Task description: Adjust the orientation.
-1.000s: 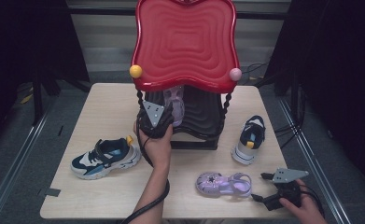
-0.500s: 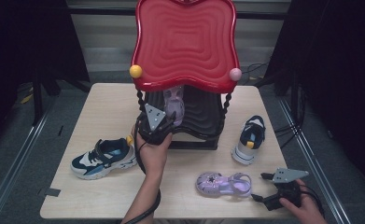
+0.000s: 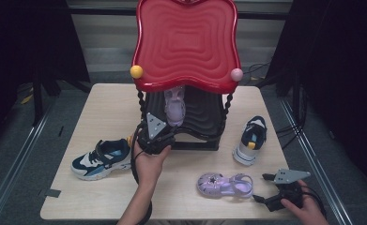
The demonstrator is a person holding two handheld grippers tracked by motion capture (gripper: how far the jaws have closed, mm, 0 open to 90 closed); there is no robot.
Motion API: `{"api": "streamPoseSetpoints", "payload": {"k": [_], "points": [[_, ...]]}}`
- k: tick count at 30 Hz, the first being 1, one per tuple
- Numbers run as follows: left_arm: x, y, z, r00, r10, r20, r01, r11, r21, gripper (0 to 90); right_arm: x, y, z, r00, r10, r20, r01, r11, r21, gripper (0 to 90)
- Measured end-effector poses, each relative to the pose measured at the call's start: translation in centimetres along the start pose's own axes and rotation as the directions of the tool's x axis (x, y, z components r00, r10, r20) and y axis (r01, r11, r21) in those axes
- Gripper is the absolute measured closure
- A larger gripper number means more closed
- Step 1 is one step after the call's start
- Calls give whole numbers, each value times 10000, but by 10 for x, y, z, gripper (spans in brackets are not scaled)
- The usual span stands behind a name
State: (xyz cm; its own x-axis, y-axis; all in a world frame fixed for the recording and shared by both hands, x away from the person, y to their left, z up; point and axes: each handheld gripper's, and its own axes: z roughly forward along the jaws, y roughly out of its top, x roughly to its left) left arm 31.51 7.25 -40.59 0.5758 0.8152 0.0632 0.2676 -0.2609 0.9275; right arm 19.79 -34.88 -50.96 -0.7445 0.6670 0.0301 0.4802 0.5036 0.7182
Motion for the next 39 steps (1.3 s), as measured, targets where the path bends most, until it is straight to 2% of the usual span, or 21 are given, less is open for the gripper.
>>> {"api": "streamPoseSetpoints", "payload": {"k": [7, 9, 15, 17, 19, 23, 28, 31, 36, 37, 39], "points": [[3, -12, -6, 9997, -1, 253, -9, 9992, 398, 450, 0, 0, 0, 10000, 6, -5, -6, 10000, -7, 95], [3, -15, -6, 9994, 156, 318, -174, 9983, 560, 442, 0, 0, 0, 10000, 7, -6, -7, 10000, -6, 95], [2, -25, -7, 9983, 253, 526, -298, 9958, 870, 419, 0, 0, 0, 10000, -2, 3, 2, 10000, -3, 95], [1, -29, -9, 9959, 576, 691, -648, 9922, 1062, 415, 0, 0, 0, 10000, 5, 2, -5, 10000, -2, 95], [3, -31, -10, 9944, 704, 789, -789, 9908, 1101, 410, 0, 0, 0, 10000, 0, 3, 0, 10000, -4, 95], [5, -35, -14, 9939, 602, 926, -705, 9911, 1128, 402, 0, 0, 0, 10000, -1, 6, 1, 10000, -5, 95], [6, -42, -20, 9911, 692, 1141, -833, 9887, 1244, 382, 0, 0, 0, 10000, 0, 5, 0, 10000, -2, 95], [5, -49, -19, 9869, 832, 1382, -1036, 9836, 1477, 357, 0, 0, 0, 10000, -7, 13, 7, 10000, -5, 95], [3, -62, -16, 9795, 684, 1897, -1029, 9785, 1788, 332, 0, 0, 0, 10000, -18, 20, 18, 10000, 7, 95], [3, -62, -16, 9795, 684, 1897, -1029, 9785, 1788, 325, 0, 0, 0, 10000, -1, 19, 1, 10000, -5, 95], [0, -68, -16, 9741, 927, 2064, -1345, 9708, 1984, 322, 0, 0, 0, 10000, -13, 22, 13, 10000, 0, 95]]}}
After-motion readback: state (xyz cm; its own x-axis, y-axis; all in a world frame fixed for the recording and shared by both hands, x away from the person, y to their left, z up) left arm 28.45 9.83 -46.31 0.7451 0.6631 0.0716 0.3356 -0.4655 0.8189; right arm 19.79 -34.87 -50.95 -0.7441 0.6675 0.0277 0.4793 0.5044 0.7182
